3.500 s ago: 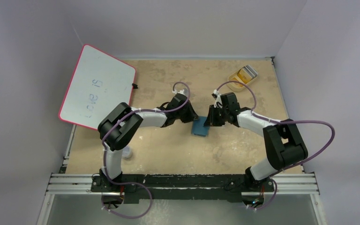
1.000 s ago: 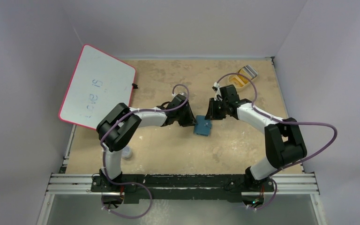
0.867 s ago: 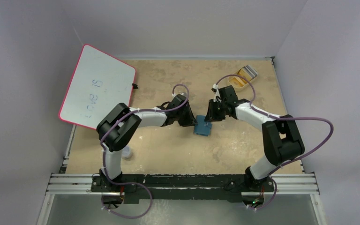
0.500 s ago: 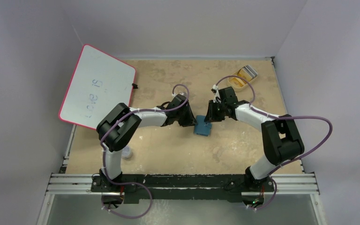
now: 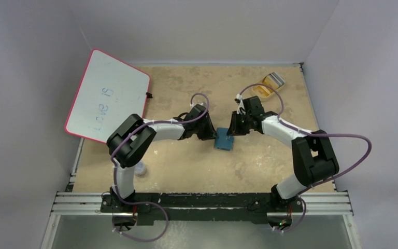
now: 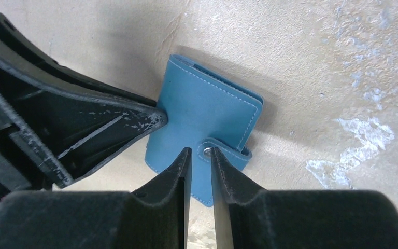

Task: Put the credit cards into the card holder
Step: Adjust the card holder at the center of the board.

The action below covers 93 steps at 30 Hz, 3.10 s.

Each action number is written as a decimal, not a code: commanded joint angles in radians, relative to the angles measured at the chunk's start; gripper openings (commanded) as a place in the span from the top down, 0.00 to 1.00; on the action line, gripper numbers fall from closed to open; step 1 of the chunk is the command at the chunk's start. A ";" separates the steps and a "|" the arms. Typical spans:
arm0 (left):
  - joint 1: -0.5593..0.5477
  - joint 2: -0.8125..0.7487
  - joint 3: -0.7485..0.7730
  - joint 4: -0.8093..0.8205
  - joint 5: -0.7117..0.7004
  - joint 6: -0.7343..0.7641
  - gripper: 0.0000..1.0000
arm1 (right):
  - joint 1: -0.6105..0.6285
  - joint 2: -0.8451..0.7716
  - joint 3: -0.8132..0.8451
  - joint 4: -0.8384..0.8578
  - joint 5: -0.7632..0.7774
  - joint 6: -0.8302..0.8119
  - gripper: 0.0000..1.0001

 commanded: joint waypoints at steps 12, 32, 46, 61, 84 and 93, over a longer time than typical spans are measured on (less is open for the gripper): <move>-0.001 0.006 -0.003 0.011 -0.022 -0.011 0.82 | -0.006 -0.023 -0.008 0.012 0.004 0.034 0.77; -0.003 0.013 0.006 0.010 -0.029 -0.017 0.82 | -0.002 -0.015 -0.076 0.099 -0.029 0.050 0.82; -0.004 0.020 0.007 0.007 -0.039 -0.019 0.82 | 0.031 0.015 -0.049 0.066 -0.065 -0.009 0.83; -0.003 0.033 0.018 0.007 -0.038 -0.020 0.82 | 0.046 0.055 -0.003 0.014 -0.088 -0.081 0.83; -0.001 0.045 0.022 -0.018 -0.060 -0.016 0.82 | 0.128 0.013 0.057 -0.165 0.094 -0.108 0.91; -0.001 0.048 0.026 -0.030 -0.068 -0.012 0.82 | 0.159 0.000 0.061 -0.183 0.137 -0.100 0.93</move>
